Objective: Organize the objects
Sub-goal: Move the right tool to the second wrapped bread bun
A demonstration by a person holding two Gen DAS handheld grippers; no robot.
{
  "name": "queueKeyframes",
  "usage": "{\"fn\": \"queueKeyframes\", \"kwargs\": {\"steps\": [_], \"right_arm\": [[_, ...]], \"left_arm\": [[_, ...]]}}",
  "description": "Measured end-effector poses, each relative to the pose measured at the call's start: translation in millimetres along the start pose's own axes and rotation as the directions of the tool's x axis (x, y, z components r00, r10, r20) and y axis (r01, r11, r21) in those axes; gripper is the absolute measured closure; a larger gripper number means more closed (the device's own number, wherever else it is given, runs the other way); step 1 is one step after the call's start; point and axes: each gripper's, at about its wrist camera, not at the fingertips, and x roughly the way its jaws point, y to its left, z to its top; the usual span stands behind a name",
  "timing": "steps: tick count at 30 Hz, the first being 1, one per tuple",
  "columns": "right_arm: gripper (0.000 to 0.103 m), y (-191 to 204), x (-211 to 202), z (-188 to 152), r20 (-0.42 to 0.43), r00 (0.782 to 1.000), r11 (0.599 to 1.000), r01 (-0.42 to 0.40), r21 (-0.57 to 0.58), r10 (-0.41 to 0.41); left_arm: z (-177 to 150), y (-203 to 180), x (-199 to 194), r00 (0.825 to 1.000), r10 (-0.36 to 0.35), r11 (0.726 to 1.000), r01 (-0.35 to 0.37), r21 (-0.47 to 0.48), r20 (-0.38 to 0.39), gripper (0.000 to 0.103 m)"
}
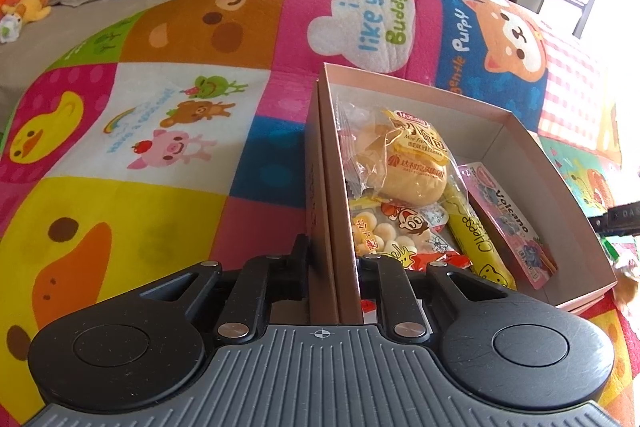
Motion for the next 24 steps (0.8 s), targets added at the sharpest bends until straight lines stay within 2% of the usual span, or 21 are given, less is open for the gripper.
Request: {"fn": "queueKeyframes", "kwargs": {"steps": [4, 6, 9, 10, 11, 13, 16, 20, 22, 24], "right_arm": [[0.065, 16.2, -27.8, -29.6, -0.040, 0.995, 0.995, -0.088, -0.054, 0.086], [0.064, 21.5, -49.7, -41.8, -0.015, 0.994, 0.989, -0.109, -0.098, 0.108], [0.046, 15.5, -83.0, -48.2, 0.102, 0.989, 0.987, -0.089, -0.137, 0.103], [0.036, 7.4, -94.3, -47.5, 0.151, 0.985, 0.990, -0.068, -0.123, 0.086], [0.032, -1.8, -102.3, -45.9, 0.188, 0.980, 0.994, -0.045, -0.099, 0.063], [0.029, -21.2, -106.6, -41.2, 0.212, 0.977, 0.999, -0.019, -0.043, 0.028], [0.019, -47.7, -98.6, -42.2, 0.193, 0.981, 0.998, -0.005, 0.055, -0.006], [0.019, -56.4, -80.3, -63.9, 0.149, 0.989, 0.994, -0.004, 0.105, -0.012], [0.020, -51.7, -79.2, -78.0, 0.152, 0.988, 0.996, 0.002, 0.094, -0.016], [0.025, -43.6, -83.8, -91.4, 0.165, 0.986, 0.998, 0.029, 0.053, -0.037]], "left_arm": [[-0.5, 1.0, 1.4, 1.000, -0.002, 1.000, 0.002, -0.012, -0.004, 0.086], [-0.7, 0.8, 1.4, 1.000, -0.002, 1.000, 0.002, -0.016, -0.003, 0.086], [-0.5, 0.9, 1.7, 1.000, -0.002, 1.000, 0.002, -0.020, -0.002, 0.086], [-0.6, 0.9, 1.8, 1.000, -0.002, 1.000, 0.002, -0.020, -0.003, 0.086], [-0.6, 0.9, 1.7, 1.000, -0.003, 1.000, 0.003, -0.019, -0.002, 0.086], [-1.0, 0.9, 1.6, 1.000, -0.004, 1.000, 0.004, -0.023, -0.001, 0.086], [-1.8, 1.3, 1.3, 1.000, -0.005, 0.999, 0.005, -0.033, 0.002, 0.086], [-2.3, 0.9, 1.0, 1.000, -0.005, 0.999, 0.005, -0.032, 0.002, 0.086], [-2.8, 0.9, 1.1, 1.000, -0.006, 1.000, 0.006, -0.030, 0.001, 0.086], [-2.7, 1.0, 1.0, 1.000, -0.005, 1.000, 0.005, -0.031, 0.002, 0.086]]}}
